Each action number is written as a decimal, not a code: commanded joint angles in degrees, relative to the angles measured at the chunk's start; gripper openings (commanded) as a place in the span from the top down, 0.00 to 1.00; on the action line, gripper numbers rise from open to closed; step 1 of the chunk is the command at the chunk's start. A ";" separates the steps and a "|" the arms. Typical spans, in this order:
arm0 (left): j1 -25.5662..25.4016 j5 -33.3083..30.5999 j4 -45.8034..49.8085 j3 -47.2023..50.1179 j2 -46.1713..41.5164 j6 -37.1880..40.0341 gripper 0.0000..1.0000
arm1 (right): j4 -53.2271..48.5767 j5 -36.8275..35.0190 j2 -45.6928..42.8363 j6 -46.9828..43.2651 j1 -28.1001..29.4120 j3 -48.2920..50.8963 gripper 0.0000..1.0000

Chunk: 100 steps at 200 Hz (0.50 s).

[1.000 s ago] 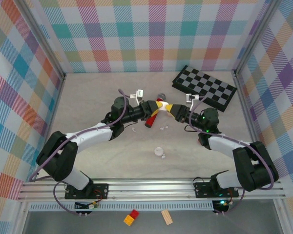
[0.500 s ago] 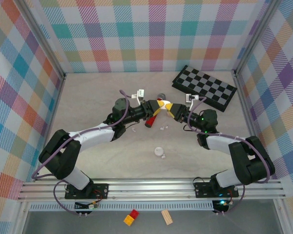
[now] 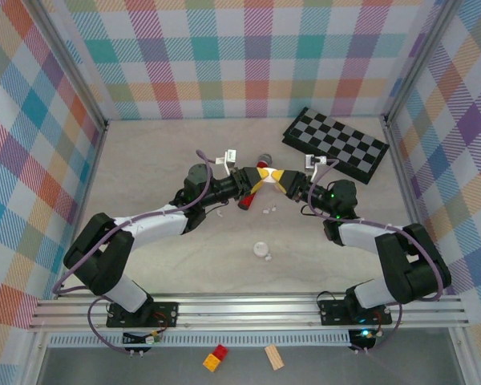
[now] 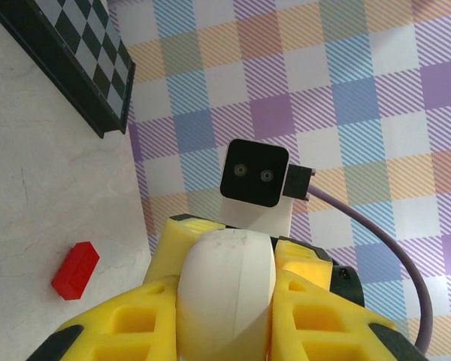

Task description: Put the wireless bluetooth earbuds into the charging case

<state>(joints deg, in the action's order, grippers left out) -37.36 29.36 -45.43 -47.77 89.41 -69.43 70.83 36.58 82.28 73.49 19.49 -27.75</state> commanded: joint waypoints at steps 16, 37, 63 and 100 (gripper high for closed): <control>0.36 -0.65 -2.12 -0.90 -0.03 1.20 0.78 | 0.77 0.95 -1.26 0.57 -0.07 -0.27 0.76; 0.36 -1.36 -2.23 -0.84 -0.09 2.69 0.56 | -0.70 0.90 -2.00 1.15 -0.23 -1.04 0.84; 0.36 -3.55 -1.07 -0.76 -1.47 7.79 0.18 | -7.39 2.11 -4.14 0.41 -0.86 -2.95 0.84; 0.44 -10.86 -1.29 3.81 -6.49 22.80 0.00 | -25.65 6.68 -7.84 -0.97 -3.34 -7.20 0.86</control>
<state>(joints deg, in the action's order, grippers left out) -37.32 24.12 -44.91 -46.92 88.07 -59.57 59.07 39.03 77.52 74.37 17.78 -30.26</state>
